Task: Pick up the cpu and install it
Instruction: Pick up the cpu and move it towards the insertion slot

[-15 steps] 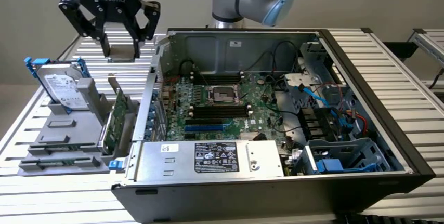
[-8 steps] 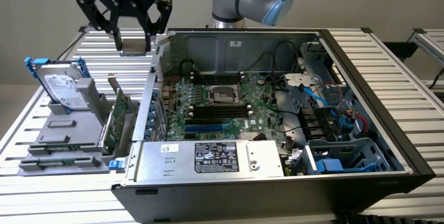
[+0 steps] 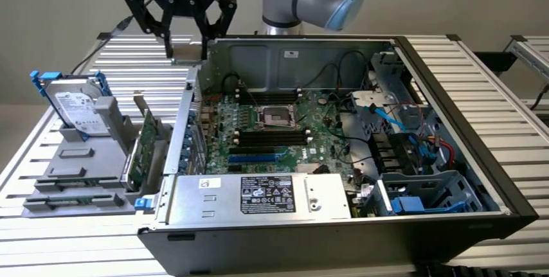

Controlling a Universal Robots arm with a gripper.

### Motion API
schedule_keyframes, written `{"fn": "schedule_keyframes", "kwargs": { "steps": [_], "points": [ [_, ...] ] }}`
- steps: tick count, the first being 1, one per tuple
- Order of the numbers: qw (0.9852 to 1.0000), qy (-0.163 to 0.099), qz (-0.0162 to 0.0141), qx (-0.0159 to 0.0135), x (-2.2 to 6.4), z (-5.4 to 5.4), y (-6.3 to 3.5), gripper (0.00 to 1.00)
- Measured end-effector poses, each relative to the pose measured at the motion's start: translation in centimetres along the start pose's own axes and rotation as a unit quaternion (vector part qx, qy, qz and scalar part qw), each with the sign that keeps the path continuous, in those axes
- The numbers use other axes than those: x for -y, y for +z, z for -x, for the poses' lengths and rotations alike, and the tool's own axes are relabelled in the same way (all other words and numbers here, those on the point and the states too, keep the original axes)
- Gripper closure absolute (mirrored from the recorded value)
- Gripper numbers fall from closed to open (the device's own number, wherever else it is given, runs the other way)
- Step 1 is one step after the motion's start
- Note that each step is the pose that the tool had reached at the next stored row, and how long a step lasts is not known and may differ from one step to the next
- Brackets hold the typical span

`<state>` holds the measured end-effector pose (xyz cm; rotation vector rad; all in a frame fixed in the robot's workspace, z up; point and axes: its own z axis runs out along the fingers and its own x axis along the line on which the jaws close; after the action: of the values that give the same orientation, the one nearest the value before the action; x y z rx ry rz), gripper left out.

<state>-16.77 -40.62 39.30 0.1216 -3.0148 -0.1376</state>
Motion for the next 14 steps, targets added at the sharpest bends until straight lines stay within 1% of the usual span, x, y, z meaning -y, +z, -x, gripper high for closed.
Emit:
{"fn": "schedule_keyframes", "kwargs": {
  "steps": [14],
  "points": [
    [1.0000,0.000,0.0001,0.0000,0.05,6.3,-0.75,0.45]
  ]
}}
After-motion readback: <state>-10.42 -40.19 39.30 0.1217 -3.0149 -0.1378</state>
